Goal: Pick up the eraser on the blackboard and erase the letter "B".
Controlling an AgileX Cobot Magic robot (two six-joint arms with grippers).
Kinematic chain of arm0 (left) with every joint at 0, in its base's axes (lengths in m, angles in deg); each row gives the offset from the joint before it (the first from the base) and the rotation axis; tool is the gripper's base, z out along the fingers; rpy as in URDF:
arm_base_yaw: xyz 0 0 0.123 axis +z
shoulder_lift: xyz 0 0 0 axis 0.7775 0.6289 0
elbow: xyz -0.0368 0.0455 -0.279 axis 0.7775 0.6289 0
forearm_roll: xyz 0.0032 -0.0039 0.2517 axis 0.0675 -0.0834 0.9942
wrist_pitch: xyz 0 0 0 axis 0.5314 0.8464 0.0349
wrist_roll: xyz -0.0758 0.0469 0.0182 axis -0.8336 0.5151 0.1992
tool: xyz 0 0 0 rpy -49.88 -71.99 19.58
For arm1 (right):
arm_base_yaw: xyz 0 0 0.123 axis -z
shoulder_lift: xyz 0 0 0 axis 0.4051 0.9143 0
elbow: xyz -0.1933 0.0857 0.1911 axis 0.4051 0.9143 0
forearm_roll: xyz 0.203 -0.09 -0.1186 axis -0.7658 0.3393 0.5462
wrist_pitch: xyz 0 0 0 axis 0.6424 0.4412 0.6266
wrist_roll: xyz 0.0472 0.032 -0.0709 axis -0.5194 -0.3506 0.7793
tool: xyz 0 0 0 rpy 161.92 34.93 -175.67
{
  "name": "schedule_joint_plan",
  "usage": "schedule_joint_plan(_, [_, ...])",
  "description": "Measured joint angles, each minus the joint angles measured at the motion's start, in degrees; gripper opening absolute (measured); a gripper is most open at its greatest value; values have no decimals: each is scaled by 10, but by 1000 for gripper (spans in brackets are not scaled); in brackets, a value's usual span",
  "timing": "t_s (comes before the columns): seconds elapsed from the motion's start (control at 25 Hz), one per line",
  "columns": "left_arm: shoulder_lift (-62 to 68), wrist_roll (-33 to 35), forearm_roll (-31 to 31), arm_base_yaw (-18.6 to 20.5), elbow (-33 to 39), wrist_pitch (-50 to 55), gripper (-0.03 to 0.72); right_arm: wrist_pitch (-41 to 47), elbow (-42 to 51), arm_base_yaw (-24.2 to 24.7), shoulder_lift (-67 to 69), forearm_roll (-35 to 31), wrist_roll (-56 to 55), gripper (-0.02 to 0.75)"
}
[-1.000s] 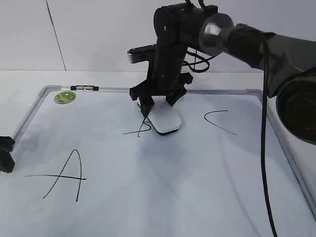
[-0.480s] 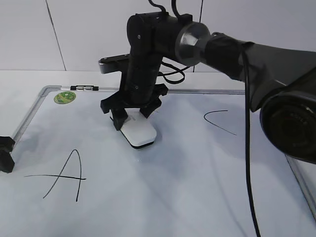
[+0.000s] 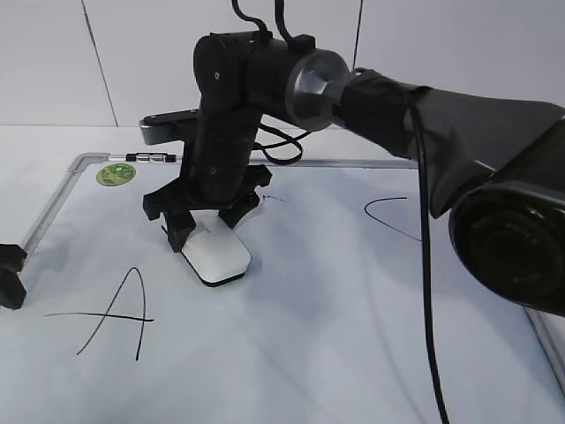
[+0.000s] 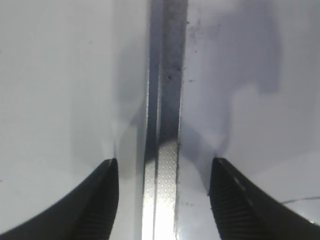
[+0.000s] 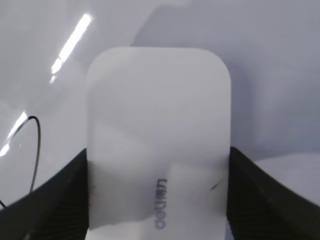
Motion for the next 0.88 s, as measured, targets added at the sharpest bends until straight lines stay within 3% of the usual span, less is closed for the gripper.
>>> schedule_joint_plan(0.16, [0, 0, 0, 0, 0, 0, 433, 0, 0, -1, 0, 2, -2, 554])
schedule_joint_plan(0.4, [0, 0, -1, 0, 0, 0, 433, -1, -1, -4, 0, 66, -13, 554])
schedule_joint_plan(0.88, [0, 0, -1, 0, 0, 0, 432, -1, -3, 86, 1, 93, -15, 554])
